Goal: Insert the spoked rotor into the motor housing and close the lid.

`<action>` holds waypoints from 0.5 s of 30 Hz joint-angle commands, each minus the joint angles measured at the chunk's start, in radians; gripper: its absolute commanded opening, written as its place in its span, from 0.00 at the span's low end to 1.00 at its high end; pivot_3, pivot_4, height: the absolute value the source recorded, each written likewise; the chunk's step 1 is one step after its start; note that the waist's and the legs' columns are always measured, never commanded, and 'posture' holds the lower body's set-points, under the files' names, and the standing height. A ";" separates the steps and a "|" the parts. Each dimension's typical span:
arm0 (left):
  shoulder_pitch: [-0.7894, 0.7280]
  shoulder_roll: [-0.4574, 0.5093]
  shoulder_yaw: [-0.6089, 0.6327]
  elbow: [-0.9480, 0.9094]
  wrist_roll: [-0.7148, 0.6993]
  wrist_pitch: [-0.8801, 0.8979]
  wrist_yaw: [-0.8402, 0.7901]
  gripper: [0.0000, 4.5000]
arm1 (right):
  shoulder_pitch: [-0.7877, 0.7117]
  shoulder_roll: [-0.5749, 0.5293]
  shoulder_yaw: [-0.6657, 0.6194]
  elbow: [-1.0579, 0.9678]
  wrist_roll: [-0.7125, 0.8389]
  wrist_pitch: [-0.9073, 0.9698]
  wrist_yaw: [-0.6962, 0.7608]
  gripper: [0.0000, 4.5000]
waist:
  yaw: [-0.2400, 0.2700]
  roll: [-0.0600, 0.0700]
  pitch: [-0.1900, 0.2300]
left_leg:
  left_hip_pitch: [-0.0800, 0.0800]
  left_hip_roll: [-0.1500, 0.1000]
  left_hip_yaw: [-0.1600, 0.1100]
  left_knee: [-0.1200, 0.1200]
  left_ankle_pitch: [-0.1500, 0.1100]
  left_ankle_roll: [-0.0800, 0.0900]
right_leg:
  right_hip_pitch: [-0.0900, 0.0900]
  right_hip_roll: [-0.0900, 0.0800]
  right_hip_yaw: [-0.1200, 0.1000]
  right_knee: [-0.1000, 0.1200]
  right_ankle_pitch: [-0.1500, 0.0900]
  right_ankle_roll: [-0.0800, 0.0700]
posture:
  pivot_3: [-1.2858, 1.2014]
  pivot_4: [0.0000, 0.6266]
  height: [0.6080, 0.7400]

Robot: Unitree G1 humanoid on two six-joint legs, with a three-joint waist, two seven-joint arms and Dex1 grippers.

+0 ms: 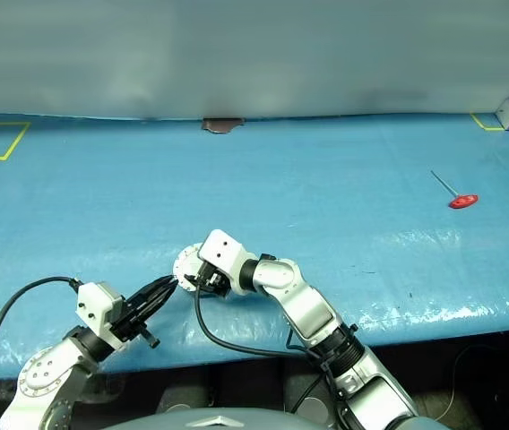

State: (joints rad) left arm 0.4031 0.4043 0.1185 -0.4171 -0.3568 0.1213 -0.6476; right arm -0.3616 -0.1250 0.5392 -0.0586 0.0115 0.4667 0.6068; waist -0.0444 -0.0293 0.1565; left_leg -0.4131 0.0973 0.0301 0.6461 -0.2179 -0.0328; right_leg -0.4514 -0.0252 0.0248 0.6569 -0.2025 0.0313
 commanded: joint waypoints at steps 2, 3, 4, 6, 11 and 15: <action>-0.098 0.046 0.089 -0.031 -0.115 0.159 0.042 0.12 | 0.005 -0.004 -0.002 0.021 -0.009 0.020 -0.001 0.67 | 0.000 0.000 0.000 | 0.000 0.000 -0.001 0.000 0.000 0.000 | 0.000 0.001 0.000 0.000 0.000 0.000 | 0.52 0.24 1.00; -0.128 0.063 0.105 -0.031 -0.149 0.202 0.042 0.12 | 0.005 -0.004 -0.004 0.020 -0.009 0.020 -0.002 0.67 | 0.000 0.000 0.000 | 0.000 0.000 -0.001 0.000 0.000 0.000 | 0.001 0.001 0.000 0.000 0.000 0.000 | 0.52 0.24 1.00; -0.158 0.082 0.118 -0.032 -0.178 0.251 0.046 0.12 | 0.006 -0.005 -0.005 0.019 -0.010 0.020 -0.003 0.67 | 0.001 0.000 0.000 | 0.000 0.000 -0.001 0.000 0.000 0.000 | 0.004 0.001 0.000 0.000 0.000 0.000 | 0.52 0.24 1.00; -0.229 0.124 0.135 -0.017 -0.246 0.373 0.056 0.12 | 0.009 -0.005 -0.009 0.016 -0.009 0.023 -0.005 0.67 | 0.001 0.000 0.000 | 0.000 0.000 -0.001 0.000 0.000 0.000 | 0.005 0.001 0.000 0.000 0.000 0.000 | 0.52 0.24 1.00; -0.383 0.199 0.120 0.063 -0.368 0.640 0.050 0.12 | 0.010 -0.007 -0.010 0.015 -0.010 0.024 -0.005 0.67 | 0.000 0.000 0.000 | 0.000 0.000 -0.001 0.000 0.000 0.001 | 0.006 0.001 0.000 0.001 0.000 0.000 | 0.52 0.24 1.00; -0.483 0.235 0.075 0.138 -0.393 0.755 0.014 0.12 | 0.012 -0.009 -0.012 0.012 -0.010 0.026 -0.007 0.67 | 0.002 -0.001 0.000 | 0.000 0.000 -0.002 0.000 0.000 0.001 | 0.006 0.002 0.000 0.001 0.000 0.000 | 0.52 0.24 1.00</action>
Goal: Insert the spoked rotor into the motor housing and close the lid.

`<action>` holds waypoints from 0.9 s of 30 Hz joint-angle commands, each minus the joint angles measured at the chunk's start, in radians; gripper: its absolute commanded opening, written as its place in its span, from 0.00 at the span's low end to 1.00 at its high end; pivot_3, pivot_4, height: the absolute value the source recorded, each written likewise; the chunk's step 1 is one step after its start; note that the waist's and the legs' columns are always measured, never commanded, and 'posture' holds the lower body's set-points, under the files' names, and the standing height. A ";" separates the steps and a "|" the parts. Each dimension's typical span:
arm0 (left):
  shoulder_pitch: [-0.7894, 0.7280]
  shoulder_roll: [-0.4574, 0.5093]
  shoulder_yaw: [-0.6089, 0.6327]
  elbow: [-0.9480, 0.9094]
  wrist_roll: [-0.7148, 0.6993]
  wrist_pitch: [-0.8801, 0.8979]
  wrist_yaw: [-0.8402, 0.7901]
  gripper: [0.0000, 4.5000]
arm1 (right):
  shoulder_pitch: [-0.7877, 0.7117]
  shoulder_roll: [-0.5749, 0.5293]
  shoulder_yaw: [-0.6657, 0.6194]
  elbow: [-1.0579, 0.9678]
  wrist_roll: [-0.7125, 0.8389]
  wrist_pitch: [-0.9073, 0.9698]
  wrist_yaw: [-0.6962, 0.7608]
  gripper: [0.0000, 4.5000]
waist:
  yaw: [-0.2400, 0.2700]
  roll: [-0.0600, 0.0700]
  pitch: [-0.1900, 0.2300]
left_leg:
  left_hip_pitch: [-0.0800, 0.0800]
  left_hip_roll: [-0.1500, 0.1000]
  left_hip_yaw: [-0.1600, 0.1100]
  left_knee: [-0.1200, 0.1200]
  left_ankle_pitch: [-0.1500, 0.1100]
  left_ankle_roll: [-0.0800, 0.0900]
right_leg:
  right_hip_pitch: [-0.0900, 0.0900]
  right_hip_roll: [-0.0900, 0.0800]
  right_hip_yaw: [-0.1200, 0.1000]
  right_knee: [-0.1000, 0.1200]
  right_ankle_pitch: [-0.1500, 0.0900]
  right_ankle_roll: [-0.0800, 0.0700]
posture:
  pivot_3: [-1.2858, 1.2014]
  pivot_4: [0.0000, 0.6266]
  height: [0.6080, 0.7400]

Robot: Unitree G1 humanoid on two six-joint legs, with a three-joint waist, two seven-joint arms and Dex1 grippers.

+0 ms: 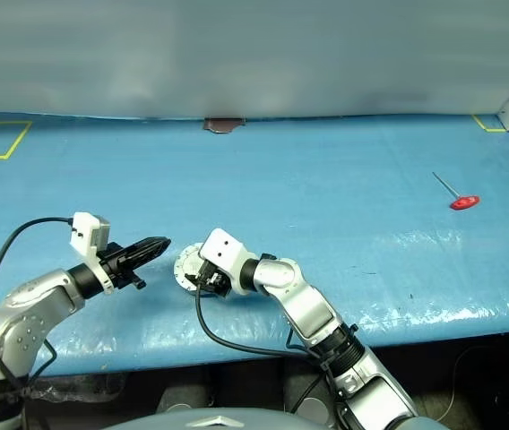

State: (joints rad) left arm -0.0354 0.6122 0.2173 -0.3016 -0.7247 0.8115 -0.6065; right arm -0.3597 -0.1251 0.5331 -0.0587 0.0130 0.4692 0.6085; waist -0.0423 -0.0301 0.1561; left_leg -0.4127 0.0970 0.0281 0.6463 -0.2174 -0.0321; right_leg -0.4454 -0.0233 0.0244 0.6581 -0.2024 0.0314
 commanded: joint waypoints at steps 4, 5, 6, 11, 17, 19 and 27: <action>-0.102 0.049 -0.076 0.071 0.004 0.094 -0.064 0.12 | 0.015 -0.011 -0.008 0.006 -0.012 0.026 -0.011 0.67 | 0.000 0.000 0.000 | 0.000 0.000 0.000 0.000 0.000 0.000 | 0.000 0.000 0.000 0.000 0.000 0.000 | 0.52 0.24 1.00; -0.108 0.057 -0.090 0.074 0.009 0.101 -0.076 0.12 | 0.017 -0.011 -0.010 0.003 -0.012 0.028 -0.013 0.67 | 0.000 0.000 0.000 | 0.000 0.000 0.000 -0.001 0.000 0.000 | 0.000 0.000 0.000 0.000 0.000 0.000 | 0.52 0.24 1.00; -0.112 0.063 -0.100 0.076 0.013 0.105 -0.085 0.12 | 0.019 -0.011 -0.011 0.001 -0.011 0.029 -0.015 0.67 | 0.000 0.000 0.000 | 0.000 0.000 0.000 -0.001 0.000 0.000 | 0.000 0.000 0.000 0.000 0.000 0.000 | 0.52 0.24 1.00; -0.115 0.090 -0.148 0.087 0.042 0.113 -0.117 0.12 | 0.023 -0.012 -0.015 -0.004 -0.010 0.033 -0.020 0.67 | 0.004 0.000 0.000 | 0.000 0.000 0.000 -0.001 0.000 0.000 | 0.000 0.000 0.000 0.000 0.000 0.000 | 0.52 0.24 1.00; -0.124 0.108 -0.189 0.108 0.083 0.113 -0.138 0.12 | 0.025 -0.012 -0.018 -0.010 -0.009 0.038 -0.022 0.67 | 0.007 0.000 0.000 | 0.001 0.000 0.000 -0.001 0.000 0.000 | 0.000 -0.001 0.000 0.000 0.000 0.000 | 0.52 0.24 1.00; -0.125 0.109 -0.198 0.113 0.097 0.107 -0.141 0.12 | 0.026 -0.012 -0.017 -0.011 -0.010 0.039 -0.023 0.67 | 0.007 0.000 0.000 | 0.000 0.000 0.000 -0.001 0.000 0.000 | 0.001 -0.001 0.000 0.000 0.000 0.000 | 0.52 0.24 1.00; -0.138 0.091 -0.152 0.128 0.097 0.085 -0.147 0.00 | 0.027 -0.012 -0.016 -0.012 -0.010 0.040 -0.026 0.67 | 0.007 0.000 0.000 | 0.000 0.000 0.000 -0.001 0.000 0.000 | 0.000 -0.001 0.000 0.000 0.000 0.000 | 0.52 0.24 1.00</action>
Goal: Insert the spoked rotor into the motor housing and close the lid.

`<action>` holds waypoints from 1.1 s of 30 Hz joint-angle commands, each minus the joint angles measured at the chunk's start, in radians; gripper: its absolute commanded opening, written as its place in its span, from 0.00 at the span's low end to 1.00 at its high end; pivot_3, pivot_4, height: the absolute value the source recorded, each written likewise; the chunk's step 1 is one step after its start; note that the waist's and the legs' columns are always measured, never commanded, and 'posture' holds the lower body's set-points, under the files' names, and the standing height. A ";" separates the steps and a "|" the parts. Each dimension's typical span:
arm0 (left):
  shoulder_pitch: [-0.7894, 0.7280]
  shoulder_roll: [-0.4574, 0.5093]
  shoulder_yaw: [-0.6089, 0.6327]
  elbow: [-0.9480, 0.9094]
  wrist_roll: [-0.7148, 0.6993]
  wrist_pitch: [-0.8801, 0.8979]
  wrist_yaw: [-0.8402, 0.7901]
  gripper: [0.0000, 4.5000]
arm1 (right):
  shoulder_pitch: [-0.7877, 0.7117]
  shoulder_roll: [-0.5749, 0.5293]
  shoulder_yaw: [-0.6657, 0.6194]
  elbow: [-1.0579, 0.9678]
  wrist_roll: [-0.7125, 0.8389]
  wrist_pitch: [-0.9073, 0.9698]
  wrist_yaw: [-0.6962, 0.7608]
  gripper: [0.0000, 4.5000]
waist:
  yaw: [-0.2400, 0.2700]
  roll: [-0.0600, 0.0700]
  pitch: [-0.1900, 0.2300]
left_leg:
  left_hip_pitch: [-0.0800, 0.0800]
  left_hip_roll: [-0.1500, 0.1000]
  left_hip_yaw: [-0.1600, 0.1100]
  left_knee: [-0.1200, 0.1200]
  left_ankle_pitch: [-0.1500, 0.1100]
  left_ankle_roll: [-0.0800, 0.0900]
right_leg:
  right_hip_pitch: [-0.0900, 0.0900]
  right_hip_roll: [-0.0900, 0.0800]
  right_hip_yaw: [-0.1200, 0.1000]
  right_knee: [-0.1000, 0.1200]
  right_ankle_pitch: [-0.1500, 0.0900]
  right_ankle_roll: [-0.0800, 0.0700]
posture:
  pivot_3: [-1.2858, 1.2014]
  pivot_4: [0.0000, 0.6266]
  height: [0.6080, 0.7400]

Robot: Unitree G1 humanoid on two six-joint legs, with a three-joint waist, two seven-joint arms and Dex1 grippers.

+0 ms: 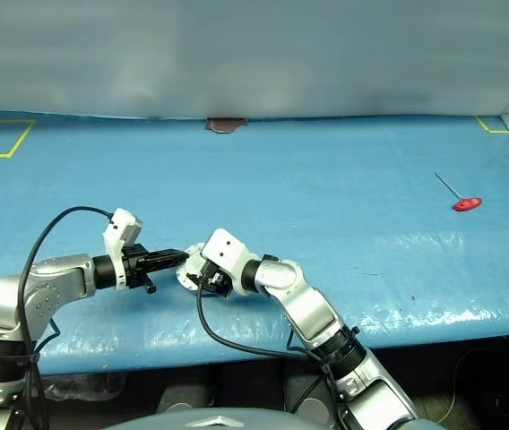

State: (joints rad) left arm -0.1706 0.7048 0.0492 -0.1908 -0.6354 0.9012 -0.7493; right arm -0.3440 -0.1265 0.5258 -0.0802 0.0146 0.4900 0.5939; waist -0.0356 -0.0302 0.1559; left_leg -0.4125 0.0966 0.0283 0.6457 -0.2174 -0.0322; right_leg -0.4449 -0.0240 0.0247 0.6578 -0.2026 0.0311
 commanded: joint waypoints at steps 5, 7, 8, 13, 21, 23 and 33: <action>-0.010 0.000 0.007 0.027 0.013 -0.008 -0.018 0.00 | 0.008 -0.007 -0.007 0.013 -0.011 0.018 -0.010 0.67 | 0.000 0.000 0.000 | 0.000 0.000 0.000 0.000 0.000 0.000 | 0.000 0.000 0.000 0.000 0.000 0.000 | 0.52 0.24 1.00; -0.015 0.001 -0.005 0.030 0.014 -0.007 -0.029 0.00 | 0.006 -0.006 -0.006 0.016 -0.011 0.017 -0.009 0.67 | 0.000 0.000 0.000 | 0.000 0.000 0.000 0.000 0.000 0.000 | 0.000 0.000 0.000 0.000 0.000 0.000 | 0.52 0.24 1.00; -0.020 0.002 -0.015 0.031 0.017 -0.005 -0.035 0.00 | 0.005 -0.006 -0.006 0.016 -0.011 0.017 -0.009 0.67 | 0.000 0.000 0.000 | 0.000 0.000 0.000 0.000 0.000 0.000 | 0.000 0.000 0.000 0.000 0.000 0.000 | 0.52 0.24 1.00; -0.050 0.000 -0.073 0.041 0.047 -0.009 -0.066 0.00 | 0.007 -0.007 -0.006 0.014 -0.010 0.018 -0.009 0.67 | 0.001 0.000 0.000 | 0.000 0.000 0.000 0.000 0.000 0.000 | 0.000 0.000 0.000 0.000 0.000 0.000 | 0.52 0.24 1.00; -0.085 -0.003 -0.133 0.051 0.093 -0.011 -0.109 0.00 | 0.034 -0.014 -0.032 -0.014 0.012 0.042 -0.007 0.67 | 0.012 0.000 0.000 | 0.000 0.000 0.000 0.000 0.000 0.000 | 0.001 0.000 0.000 0.000 0.000 0.000 | 0.52 0.24 1.00; -0.086 -0.002 -0.140 0.051 0.098 -0.011 -0.116 0.00 | 0.043 -0.016 -0.042 -0.027 0.020 0.056 -0.009 0.84 | 0.013 0.000 0.000 | 0.000 0.000 0.000 0.000 0.000 0.000 | 0.001 0.000 0.000 0.000 0.000 0.000 | 0.52 0.24 1.00; -0.086 -0.007 -0.146 0.054 0.115 -0.019 -0.134 0.00 | 0.145 -0.093 -0.126 -0.205 0.053 0.139 -0.042 0.99 | 0.025 0.000 -0.001 | -0.001 -0.001 0.000 0.000 0.000 0.000 | 0.001 -0.001 0.000 -0.002 -0.001 0.002 | 0.52 0.24 1.00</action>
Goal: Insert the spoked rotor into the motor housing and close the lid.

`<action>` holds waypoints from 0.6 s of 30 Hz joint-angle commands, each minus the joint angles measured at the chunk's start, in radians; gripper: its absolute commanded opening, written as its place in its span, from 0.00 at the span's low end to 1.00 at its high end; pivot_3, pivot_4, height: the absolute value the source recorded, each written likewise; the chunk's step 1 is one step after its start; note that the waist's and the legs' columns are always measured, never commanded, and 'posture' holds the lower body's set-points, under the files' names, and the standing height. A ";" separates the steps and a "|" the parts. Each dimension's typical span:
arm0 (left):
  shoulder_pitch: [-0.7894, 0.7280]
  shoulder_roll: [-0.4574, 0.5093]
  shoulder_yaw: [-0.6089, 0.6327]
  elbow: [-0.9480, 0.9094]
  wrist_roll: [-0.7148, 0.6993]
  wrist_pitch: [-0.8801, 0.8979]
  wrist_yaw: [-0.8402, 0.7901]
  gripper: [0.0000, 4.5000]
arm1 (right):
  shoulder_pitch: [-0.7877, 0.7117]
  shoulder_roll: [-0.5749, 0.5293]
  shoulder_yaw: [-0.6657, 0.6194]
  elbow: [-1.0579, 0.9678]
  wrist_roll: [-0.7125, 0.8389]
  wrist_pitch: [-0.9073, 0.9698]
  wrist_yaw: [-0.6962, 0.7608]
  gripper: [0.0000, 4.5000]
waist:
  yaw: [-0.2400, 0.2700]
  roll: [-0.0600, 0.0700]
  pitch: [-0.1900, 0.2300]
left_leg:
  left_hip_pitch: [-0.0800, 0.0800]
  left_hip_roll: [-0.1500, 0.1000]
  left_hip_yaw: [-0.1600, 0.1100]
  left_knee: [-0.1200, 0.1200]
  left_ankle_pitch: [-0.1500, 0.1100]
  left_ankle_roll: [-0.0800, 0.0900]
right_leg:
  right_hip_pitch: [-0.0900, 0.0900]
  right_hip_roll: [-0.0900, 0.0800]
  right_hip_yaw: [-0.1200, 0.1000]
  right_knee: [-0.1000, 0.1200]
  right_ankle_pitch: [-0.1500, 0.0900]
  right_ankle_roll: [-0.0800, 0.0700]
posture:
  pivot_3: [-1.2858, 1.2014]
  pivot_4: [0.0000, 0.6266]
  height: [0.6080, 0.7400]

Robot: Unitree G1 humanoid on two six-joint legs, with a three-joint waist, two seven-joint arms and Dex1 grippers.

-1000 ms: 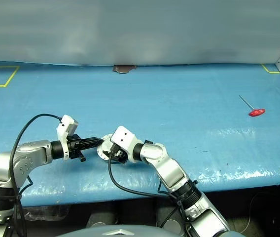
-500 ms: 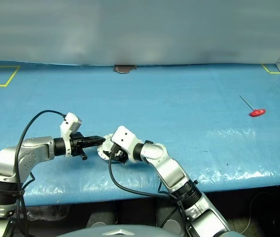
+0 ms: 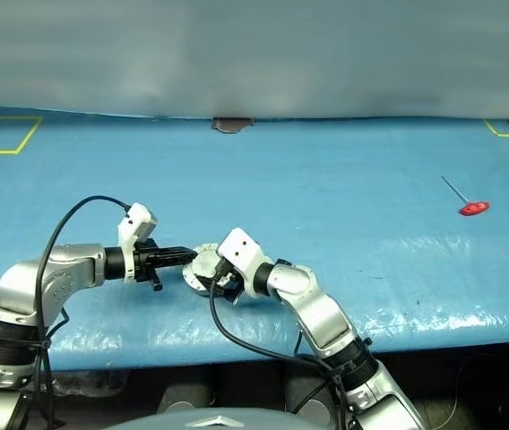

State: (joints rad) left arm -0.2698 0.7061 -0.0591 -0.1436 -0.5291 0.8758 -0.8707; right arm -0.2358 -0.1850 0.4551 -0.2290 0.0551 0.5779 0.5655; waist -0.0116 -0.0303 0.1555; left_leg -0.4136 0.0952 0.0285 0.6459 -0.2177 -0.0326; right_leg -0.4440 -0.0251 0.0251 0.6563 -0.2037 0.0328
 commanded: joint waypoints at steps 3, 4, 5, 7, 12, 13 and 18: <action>0.014 -0.009 -0.038 0.009 0.014 0.002 -0.017 0.00 | 0.099 -0.076 -0.106 -0.171 0.061 0.113 -0.006 0.99 | 0.002 0.000 0.000 | 0.000 0.000 0.000 0.000 0.000 0.000 | 0.000 0.000 0.000 0.000 0.000 0.000 | 0.52 0.24 1.00; 0.014 -0.010 -0.038 0.012 0.016 0.000 -0.018 0.00 | 0.121 -0.092 -0.126 -0.216 0.088 0.139 0.005 0.99 | 0.002 0.000 0.000 | 0.000 0.000 0.000 0.000 0.000 0.000 | 0.000 -0.001 0.000 0.000 0.000 0.000 | 0.52 0.24 1.00; 0.013 -0.010 -0.039 0.014 0.017 -0.002 -0.019 0.00 | 0.137 -0.106 -0.143 -0.251 0.113 0.163 0.015 0.99 | 0.002 0.000 0.000 | 0.000 0.000 0.000 0.001 0.000 0.000 | 0.000 -0.001 0.000 0.000 0.000 0.000 | 0.52 0.24 1.00; 0.012 -0.011 -0.039 0.018 0.020 -0.006 -0.022 0.00 | 0.173 -0.136 -0.189 -0.330 0.181 0.221 0.039 0.99 | 0.001 0.000 0.000 | 0.000 0.000 0.000 0.000 0.000 0.000 | 0.000 -0.001 0.000 0.000 0.000 0.000 | 0.52 0.24 1.00; 0.006 -0.012 -0.042 0.027 0.027 -0.014 -0.032 0.00 | 0.200 -0.051 -0.341 -0.392 0.308 0.422 -0.069 0.99 | 0.000 0.000 0.000 | 0.000 0.000 0.000 0.000 0.000 0.000 | 0.000 0.000 0.000 0.000 0.000 0.000 | 0.52 0.24 1.00; 0.005 -0.013 -0.042 0.027 0.029 -0.015 -0.033 0.00 | 0.192 -0.013 -0.371 -0.390 0.326 0.479 -0.108 0.99 | -0.001 0.000 0.000 | 0.000 0.000 -0.001 0.000 0.000 0.000 | 0.000 0.000 0.000 0.000 0.000 0.000 | 0.52 0.24 1.00; 0.008 -0.006 -0.039 0.022 0.032 -0.024 -0.042 0.00 | 0.103 0.256 -0.570 -0.337 0.452 0.752 -0.241 0.99 | 0.000 0.001 0.000 | -0.001 0.000 0.000 0.001 0.000 0.000 | 0.000 0.000 0.000 0.000 0.000 0.000 | 0.52 0.24 1.00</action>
State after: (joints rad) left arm -0.2740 0.7043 -0.0644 -0.1235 -0.5089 0.8434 -0.9015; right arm -0.1047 0.0255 -0.0560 -0.5658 0.4535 1.2475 0.3644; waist -0.0116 -0.0296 0.1555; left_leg -0.4146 0.0950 0.0280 0.6464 -0.2178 -0.0328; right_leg -0.4445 -0.0256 0.0250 0.6563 -0.2036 0.0331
